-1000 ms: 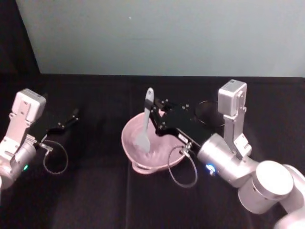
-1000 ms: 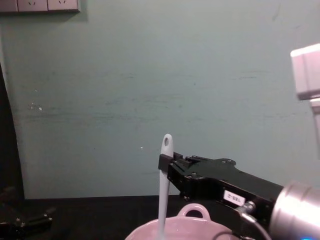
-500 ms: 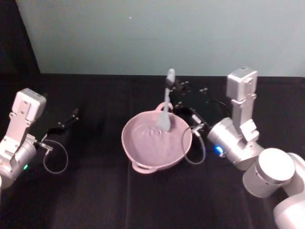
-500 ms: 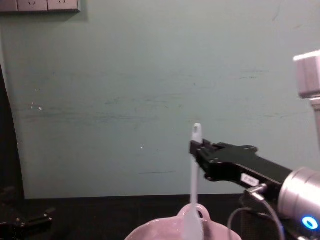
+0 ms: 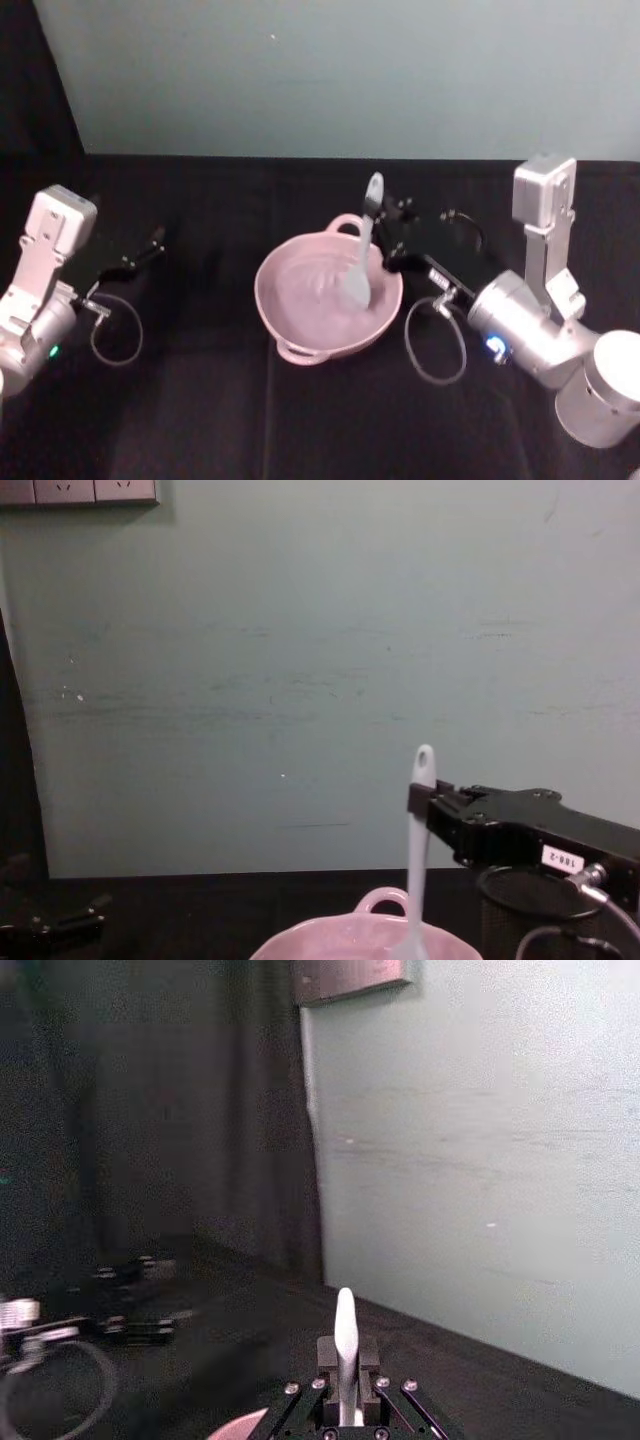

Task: Use the one hand to pick up the spoon and stir the clear water in the bowl.

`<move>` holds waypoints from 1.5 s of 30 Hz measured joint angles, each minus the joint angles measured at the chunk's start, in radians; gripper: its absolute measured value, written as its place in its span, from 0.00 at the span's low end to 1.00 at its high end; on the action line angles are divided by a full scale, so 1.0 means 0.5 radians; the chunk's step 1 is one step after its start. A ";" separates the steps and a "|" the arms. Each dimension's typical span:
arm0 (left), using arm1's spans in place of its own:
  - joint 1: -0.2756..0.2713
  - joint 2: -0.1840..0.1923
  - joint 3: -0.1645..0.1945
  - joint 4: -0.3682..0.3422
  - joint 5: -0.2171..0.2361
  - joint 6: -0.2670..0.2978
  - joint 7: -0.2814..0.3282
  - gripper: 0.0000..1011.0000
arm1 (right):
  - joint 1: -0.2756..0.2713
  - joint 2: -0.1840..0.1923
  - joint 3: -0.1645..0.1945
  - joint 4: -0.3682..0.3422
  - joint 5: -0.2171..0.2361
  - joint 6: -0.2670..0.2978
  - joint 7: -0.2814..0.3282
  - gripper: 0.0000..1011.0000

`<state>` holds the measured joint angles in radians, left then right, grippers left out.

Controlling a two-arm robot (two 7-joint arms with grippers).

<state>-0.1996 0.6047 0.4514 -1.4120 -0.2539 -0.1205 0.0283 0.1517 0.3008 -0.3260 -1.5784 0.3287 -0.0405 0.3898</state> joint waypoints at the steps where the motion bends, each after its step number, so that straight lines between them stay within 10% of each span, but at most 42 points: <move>1: 0.000 0.000 0.000 0.000 0.000 0.000 0.000 1.00 | -0.031 0.012 -0.014 -0.045 0.022 0.015 0.016 0.11; 9: 0.000 0.000 0.000 0.000 0.000 0.000 0.000 1.00 | -0.080 0.007 -0.133 -0.128 0.059 0.034 0.047 0.11; 21: 0.000 0.000 0.000 0.000 0.000 0.000 0.000 1.00 | 0.099 -0.167 -0.237 0.171 -0.054 -0.162 -0.020 0.11; 32: 0.000 0.000 0.000 0.000 0.000 0.000 0.000 1.00 | 0.271 -0.245 -0.156 0.432 -0.243 -0.343 -0.135 0.11; 45: 0.000 0.000 0.000 0.000 0.000 0.000 0.000 1.00 | 0.114 -0.085 -0.029 0.195 -0.209 -0.224 -0.059 0.11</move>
<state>-0.1995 0.6047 0.4514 -1.4120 -0.2539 -0.1205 0.0283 0.2090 0.2582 -0.3406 -1.4807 0.2240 -0.1525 0.3601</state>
